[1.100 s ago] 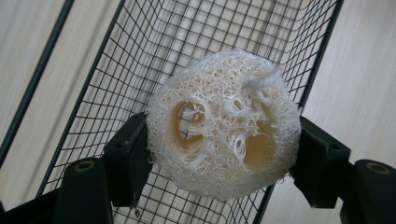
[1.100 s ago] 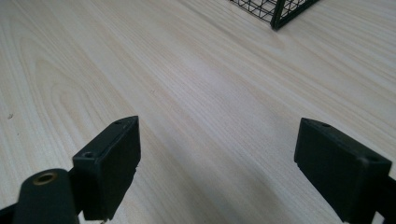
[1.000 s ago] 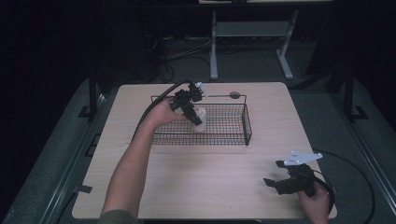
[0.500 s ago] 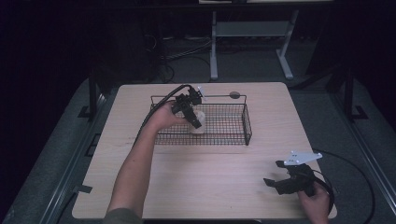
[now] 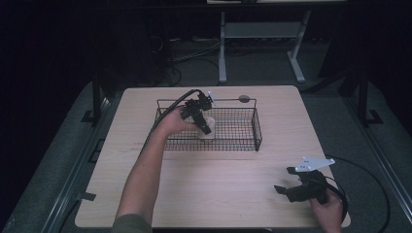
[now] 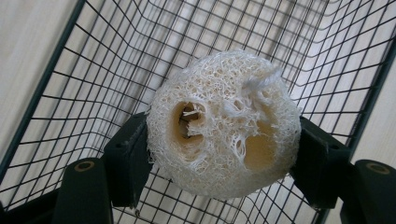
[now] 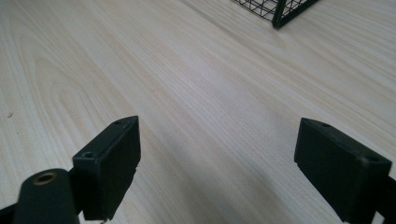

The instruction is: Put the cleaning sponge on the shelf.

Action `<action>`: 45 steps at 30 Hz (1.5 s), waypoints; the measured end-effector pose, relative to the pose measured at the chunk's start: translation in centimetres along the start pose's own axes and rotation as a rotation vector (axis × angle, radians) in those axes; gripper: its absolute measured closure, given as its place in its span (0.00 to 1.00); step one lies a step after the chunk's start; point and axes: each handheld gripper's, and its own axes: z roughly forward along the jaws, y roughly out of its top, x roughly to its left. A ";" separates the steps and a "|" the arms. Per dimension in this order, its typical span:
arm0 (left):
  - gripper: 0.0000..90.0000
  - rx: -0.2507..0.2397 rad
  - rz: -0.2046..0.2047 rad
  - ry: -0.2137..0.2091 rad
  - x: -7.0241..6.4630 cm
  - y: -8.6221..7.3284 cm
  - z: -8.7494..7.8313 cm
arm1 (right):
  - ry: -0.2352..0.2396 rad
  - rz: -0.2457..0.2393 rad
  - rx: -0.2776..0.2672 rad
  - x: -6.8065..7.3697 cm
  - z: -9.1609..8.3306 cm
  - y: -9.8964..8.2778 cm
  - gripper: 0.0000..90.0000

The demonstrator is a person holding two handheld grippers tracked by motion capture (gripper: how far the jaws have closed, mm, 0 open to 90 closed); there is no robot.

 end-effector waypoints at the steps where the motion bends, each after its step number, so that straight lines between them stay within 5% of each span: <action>1: 0.32 0.008 0.002 -0.006 0.1 0.0 0.2 | 0.000 -0.001 -0.002 0.0 0.0 0.0 0.16; 23: 0.27 0.044 0.001 -0.007 -0.1 0.1 0.7 | 0.001 -0.003 -0.003 0.0 0.0 0.0 0.16; 45: 0.22 0.006 0.007 -0.009 -0.5 -0.1 -0.5 | -0.002 -0.005 -0.001 0.2 0.0 0.2 0.16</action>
